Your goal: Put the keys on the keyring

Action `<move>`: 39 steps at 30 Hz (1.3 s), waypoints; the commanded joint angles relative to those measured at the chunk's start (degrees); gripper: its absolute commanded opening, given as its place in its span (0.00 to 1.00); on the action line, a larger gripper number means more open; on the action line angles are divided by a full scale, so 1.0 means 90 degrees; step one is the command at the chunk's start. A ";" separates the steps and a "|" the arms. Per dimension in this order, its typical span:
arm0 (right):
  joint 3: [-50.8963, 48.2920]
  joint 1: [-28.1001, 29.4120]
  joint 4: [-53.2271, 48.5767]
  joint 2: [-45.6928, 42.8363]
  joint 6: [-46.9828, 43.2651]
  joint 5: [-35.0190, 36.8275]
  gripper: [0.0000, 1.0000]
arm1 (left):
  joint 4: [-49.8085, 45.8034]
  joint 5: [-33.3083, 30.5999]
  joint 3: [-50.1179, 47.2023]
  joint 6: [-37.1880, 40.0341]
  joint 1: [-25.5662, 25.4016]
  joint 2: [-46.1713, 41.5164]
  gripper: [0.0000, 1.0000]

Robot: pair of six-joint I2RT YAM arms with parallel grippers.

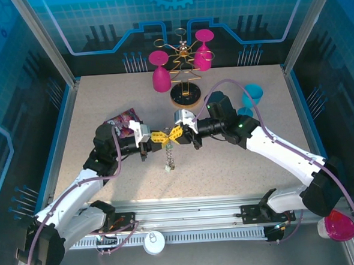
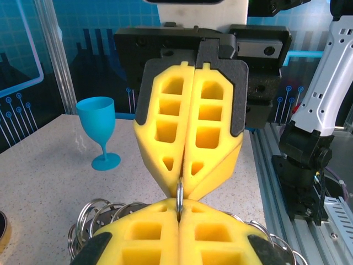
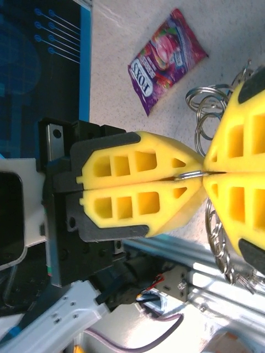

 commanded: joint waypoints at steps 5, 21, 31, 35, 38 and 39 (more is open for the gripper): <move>0.0573 0.0150 -0.0697 0.0173 -0.0428 0.0219 0.00 | 0.0144 -0.0232 0.0076 0.0008 -0.0054 -0.0086 0.15; 0.3458 0.0749 -0.4613 0.1668 -0.1657 0.1390 0.00 | -0.2761 -0.0438 0.0994 0.1872 -0.0063 0.0034 0.01; 0.2334 0.0540 -0.2958 0.0910 -0.0782 0.1297 0.28 | -0.1655 -0.0556 0.0566 0.1459 -0.0063 -0.0210 0.00; 0.0919 0.0179 -0.1353 0.0016 -0.0389 0.1047 0.37 | -0.0491 -0.0500 0.0118 0.0958 -0.0060 -0.0400 0.00; 0.0247 0.0178 -0.0751 -0.0297 -0.0452 0.0999 0.36 | -0.0163 -0.0376 0.0033 0.0698 -0.0063 -0.0397 0.00; 0.0162 0.0187 -0.0669 -0.0314 -0.0419 0.0977 0.36 | -0.0107 -0.0321 0.0017 0.0657 -0.0057 -0.0390 0.00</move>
